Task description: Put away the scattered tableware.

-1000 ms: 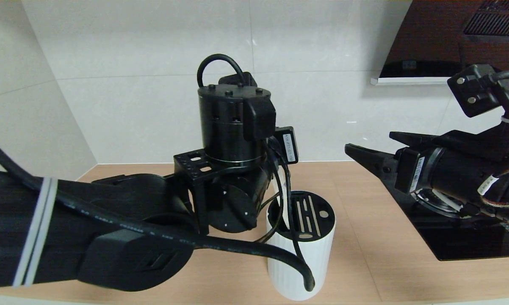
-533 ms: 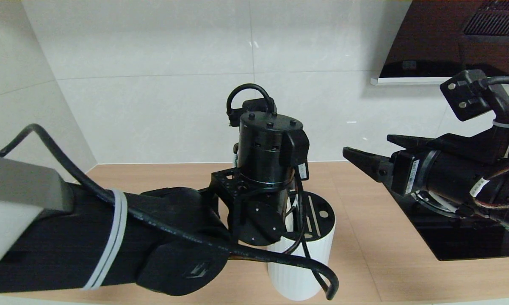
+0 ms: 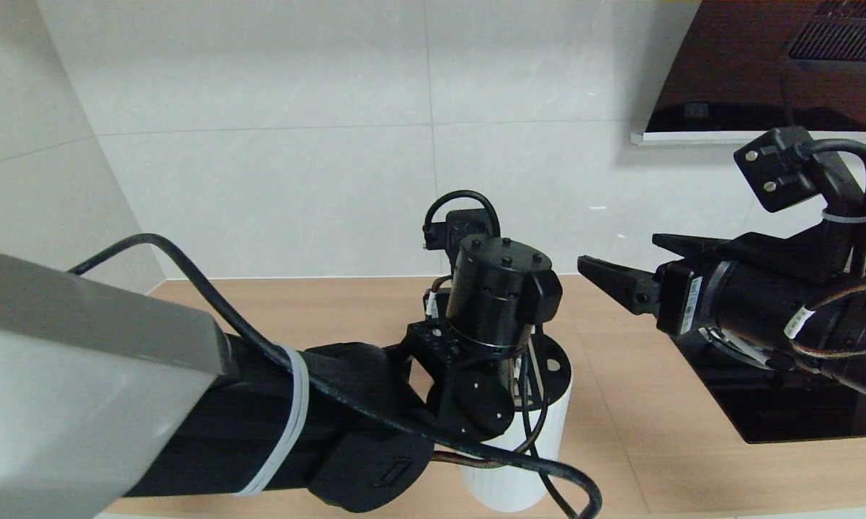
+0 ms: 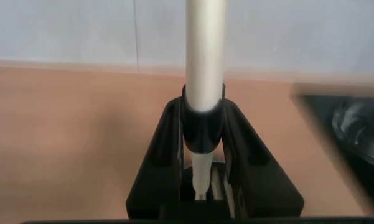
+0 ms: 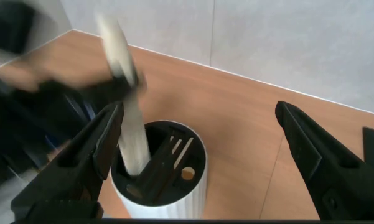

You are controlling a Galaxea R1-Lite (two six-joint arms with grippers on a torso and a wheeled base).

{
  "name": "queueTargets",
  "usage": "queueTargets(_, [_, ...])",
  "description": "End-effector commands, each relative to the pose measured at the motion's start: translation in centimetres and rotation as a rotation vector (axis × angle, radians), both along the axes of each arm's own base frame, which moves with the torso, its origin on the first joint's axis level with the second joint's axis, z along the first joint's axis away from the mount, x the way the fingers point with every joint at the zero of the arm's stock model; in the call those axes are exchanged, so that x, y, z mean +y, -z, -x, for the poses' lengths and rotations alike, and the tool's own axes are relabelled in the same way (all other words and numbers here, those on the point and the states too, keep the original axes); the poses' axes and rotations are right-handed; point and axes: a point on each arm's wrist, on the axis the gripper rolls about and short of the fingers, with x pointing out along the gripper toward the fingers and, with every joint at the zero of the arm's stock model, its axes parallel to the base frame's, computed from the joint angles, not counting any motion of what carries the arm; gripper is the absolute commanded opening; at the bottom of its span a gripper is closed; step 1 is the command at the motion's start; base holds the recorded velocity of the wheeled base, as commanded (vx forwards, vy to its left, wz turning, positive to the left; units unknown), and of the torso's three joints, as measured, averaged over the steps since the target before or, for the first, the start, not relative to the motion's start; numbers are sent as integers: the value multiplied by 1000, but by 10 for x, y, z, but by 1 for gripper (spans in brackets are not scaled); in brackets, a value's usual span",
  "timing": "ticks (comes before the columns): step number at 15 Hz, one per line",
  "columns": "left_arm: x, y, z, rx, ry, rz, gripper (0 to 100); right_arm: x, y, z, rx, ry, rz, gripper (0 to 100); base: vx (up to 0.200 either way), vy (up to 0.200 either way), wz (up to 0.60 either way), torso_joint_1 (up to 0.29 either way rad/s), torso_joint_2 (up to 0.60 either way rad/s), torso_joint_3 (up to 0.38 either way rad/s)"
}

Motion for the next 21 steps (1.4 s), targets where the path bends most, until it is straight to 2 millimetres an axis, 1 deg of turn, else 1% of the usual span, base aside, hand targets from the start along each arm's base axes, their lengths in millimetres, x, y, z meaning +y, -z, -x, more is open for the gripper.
queueTargets(1, [-5,10,0,8,-2,-13,0,2,3,-2,8,0,7,100,0,0,0,0,0,0])
queueTargets(2, [-5,7,1,3,-8,-11,0,2,3,-2,8,0,7,100,0,0,0,0,0,0])
queueTargets(3, [-2,-4,5,-15,-9,11,0,2,3,-3,10,0,9,100,0,0,0,0,0,0])
queueTargets(4, [-1,-10,9,-22,-2,21,0,2,4,-3,11,0,10,100,0,0,0,0,0,0])
queueTargets(5, [-1,-11,12,-22,3,21,0,2,4,-3,11,0,10,100,0,0,0,0,0,0])
queueTargets(6, [-5,-4,16,-9,17,3,0,3,5,-3,15,0,13,100,0,0,0,0,0,0])
queueTargets(10, [-13,23,10,31,20,-53,0,3,5,-3,16,0,14,100,0,0,0,0,0,0])
queueTargets(12, [-15,33,9,48,21,-77,0,3,5,-3,16,0,14,100,0,0,0,0,0,0])
queueTargets(14, [-16,39,9,57,24,-89,0,3,6,-4,17,0,15,100,0,0,0,0,0,0])
queueTargets(15, [-16,39,9,57,24,-89,100,3,6,-4,17,0,15,100,0,0,0,0,0,0])
queueTargets(21, [-16,36,9,52,24,-79,100,3,6,-4,18,0,16,100,0,0,0,0,0,0])
